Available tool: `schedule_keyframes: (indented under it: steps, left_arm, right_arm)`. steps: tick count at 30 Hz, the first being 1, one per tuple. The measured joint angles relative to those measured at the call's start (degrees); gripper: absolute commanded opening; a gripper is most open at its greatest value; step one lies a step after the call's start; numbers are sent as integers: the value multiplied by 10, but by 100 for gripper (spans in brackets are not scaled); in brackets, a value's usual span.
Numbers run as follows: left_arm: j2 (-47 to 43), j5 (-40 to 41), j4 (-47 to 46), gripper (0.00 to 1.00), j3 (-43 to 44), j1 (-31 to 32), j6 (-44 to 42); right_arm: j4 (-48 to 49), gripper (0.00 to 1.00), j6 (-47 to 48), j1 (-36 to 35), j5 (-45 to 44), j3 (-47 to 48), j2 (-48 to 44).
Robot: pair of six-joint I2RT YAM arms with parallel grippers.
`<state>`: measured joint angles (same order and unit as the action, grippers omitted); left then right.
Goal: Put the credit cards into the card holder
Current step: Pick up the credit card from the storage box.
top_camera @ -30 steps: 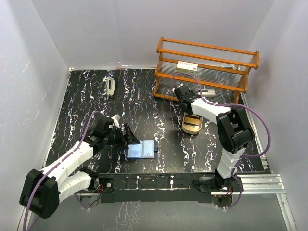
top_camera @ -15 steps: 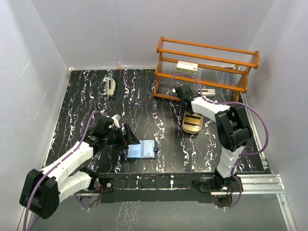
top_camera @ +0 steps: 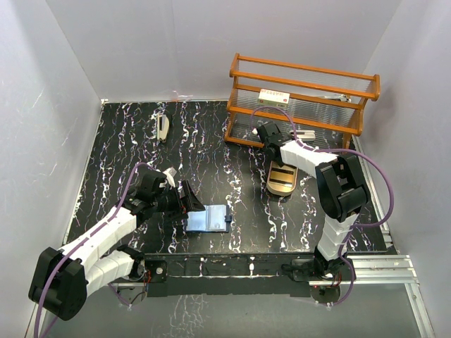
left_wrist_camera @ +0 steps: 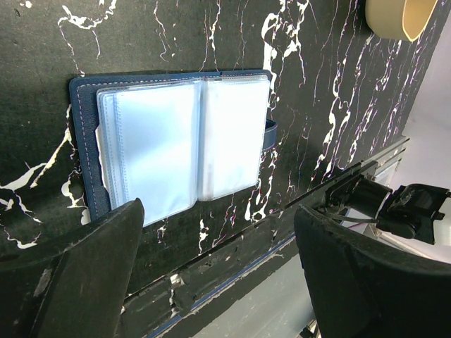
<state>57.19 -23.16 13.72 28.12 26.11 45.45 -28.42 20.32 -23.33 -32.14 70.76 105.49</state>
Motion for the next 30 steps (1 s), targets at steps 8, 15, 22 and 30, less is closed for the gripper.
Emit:
schedule_keyframes:
  steps: [8,15,22,30]
  left_arm:
    - [0,0,0,86,0,0,0]
    - [0,0,0,86,0,0,0]
    - [0,-2,0,86,0,0,0]
    - [0,-4,0,86,0,0,-4]
  right_arm:
    - [-9,26,-3,2,6,5,0]
    - [-16,25,-7,2,8,11,0]
    - [-20,22,-8,2,8,12,0]
    - [-35,19,-9,2,9,19,-1]
